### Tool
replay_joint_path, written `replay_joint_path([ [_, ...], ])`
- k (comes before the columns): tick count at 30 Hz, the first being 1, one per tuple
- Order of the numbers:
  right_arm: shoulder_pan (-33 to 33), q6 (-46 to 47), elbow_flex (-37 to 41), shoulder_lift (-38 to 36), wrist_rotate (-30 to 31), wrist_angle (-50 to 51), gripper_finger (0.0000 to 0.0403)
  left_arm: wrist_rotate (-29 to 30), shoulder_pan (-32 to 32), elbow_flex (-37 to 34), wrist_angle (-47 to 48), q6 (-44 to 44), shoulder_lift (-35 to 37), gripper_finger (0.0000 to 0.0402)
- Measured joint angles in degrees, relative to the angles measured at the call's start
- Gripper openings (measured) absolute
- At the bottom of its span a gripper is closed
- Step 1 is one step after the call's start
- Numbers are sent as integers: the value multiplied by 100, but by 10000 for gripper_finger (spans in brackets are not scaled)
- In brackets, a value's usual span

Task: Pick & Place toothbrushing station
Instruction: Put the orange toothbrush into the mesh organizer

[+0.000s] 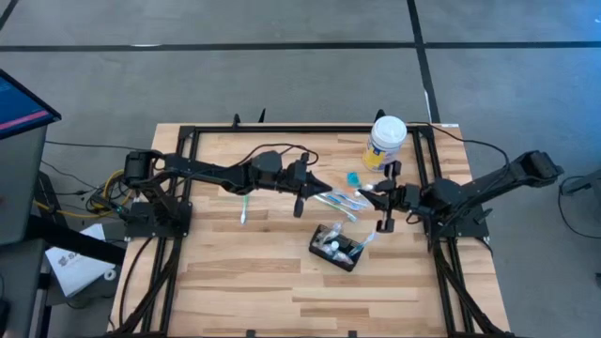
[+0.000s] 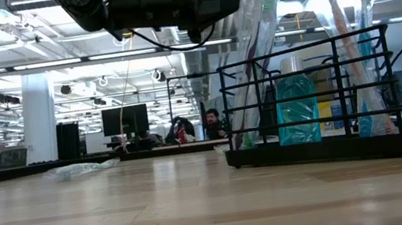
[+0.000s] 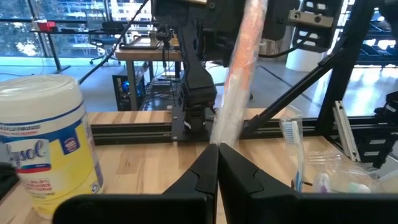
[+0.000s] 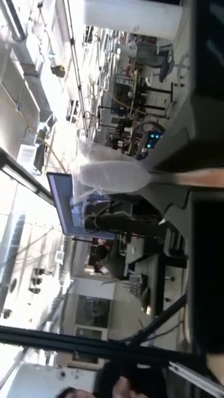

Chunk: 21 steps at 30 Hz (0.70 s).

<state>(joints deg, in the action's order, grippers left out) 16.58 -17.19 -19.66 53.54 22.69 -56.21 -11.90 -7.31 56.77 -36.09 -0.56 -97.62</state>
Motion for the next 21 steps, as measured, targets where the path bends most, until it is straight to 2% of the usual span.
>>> replay_joint_path([
  [2, 48, -88, 0, -70, 2, 134, 10, 0, 2, 0, 4, 1, 0, 0],
  [21, 65, -89, 0, -112, 132, 204, 3, -15, 18, -7, -1, 0, 130, 4],
])
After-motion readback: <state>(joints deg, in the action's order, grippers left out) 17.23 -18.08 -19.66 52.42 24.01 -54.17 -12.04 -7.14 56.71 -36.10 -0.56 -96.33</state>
